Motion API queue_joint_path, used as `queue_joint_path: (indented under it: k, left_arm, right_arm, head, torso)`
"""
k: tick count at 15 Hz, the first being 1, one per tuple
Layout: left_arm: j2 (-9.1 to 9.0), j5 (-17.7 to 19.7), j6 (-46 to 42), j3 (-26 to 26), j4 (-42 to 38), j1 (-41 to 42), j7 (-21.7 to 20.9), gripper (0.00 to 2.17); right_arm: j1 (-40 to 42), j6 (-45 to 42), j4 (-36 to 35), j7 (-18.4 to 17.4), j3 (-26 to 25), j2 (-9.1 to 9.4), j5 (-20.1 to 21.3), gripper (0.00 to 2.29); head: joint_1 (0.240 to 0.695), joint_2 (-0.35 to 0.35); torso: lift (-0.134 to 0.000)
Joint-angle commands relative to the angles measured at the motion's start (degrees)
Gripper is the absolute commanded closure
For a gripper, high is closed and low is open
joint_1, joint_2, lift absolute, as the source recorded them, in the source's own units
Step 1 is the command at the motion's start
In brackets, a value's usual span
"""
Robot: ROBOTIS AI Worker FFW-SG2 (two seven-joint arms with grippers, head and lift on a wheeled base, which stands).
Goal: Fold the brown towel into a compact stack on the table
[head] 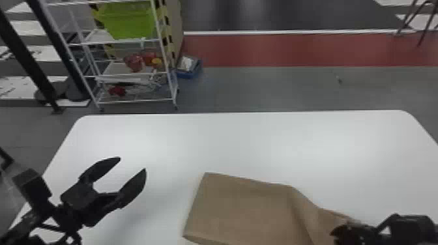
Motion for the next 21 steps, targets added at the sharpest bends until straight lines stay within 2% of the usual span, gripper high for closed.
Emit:
queue_joint_path:
  k: [1,3,4,6,7,10,13,15,19,21]
  left_arm:
    - [-0.15,0.1,0.0,0.7,-0.1,0.0,-0.1,0.08]
    - [-0.15,0.2,0.0,0.8,0.0,-0.1,-0.1,0.08]
    - [-0.15,0.2,-0.2,0.8,0.4,-0.1,-0.1,0.08]
    - [-0.15,-0.1,-0.3,0.4,1.2,-0.6,-0.5,0.08]
    - [-0.15,-0.4,-0.2,-0.3,1.2,-0.6,-0.7,0.08]
    - [-0.15,-0.7,0.0,-0.7,0.8,-0.6,-1.3,0.08]
    - [-0.15,-2.2,0.0,-2.9,0.8,-1.0,-1.3,0.08]
    - [-0.15,-4.9,0.0,-5.7,0.5,-1.1,-0.5,0.08]
    - [-0.15,-6.2,1.2,-7.3,0.5,-1.6,-0.2,0.08]
    - [-0.15,-7.0,1.1,-7.8,-0.2,-1.1,0.2,0.08]
  right_arm:
    - [5.5,-0.2,-6.4,0.3,-4.9,-1.74,-2.1,1.71]
    - [9.3,0.3,-10.2,0.3,-12.3,-2.27,-6.4,1.71]
    - [10.1,0.1,-9.0,0.3,-15.2,-2.27,-8.7,1.71]
    - [9.3,-4.6,-1.7,0.3,-12.1,-2.10,-3.4,1.71]
    - [8.4,-4.8,-0.1,0.3,-11.8,-2.10,-3.5,1.71]
    - [8.3,-4.9,-0.4,0.3,-10.8,-2.01,-3.9,1.71]
    - [8.4,-5.1,-0.2,0.3,-9.6,-2.01,-2.0,1.71]
    - [7.7,-6.2,-0.2,0.3,-9.0,-2.18,0.8,1.71]
    - [6.3,-9.2,0.7,0.3,-6.7,-2.36,9.1,1.71]
    - [3.9,-9.2,1.9,0.3,-5.6,-2.54,11.2,1.71]
  head:
    - [0.695,0.082]
    - [0.695,0.076]
    - [0.695,0.060]
    - [0.695,0.013]
    - [0.695,-0.006]
    - [0.695,-0.039]
    - [0.695,-0.037]
    - [0.695,-0.051]
    - [0.695,-0.107]
    - [0.695,-0.117]
  torso:
    - [-0.119]
    - [-0.119]
    - [-0.119]
    - [-0.119]
    - [-0.119]
    - [-0.119]
    - [-0.119]
    - [-0.119]
    - [-0.119]
    - [-0.119]
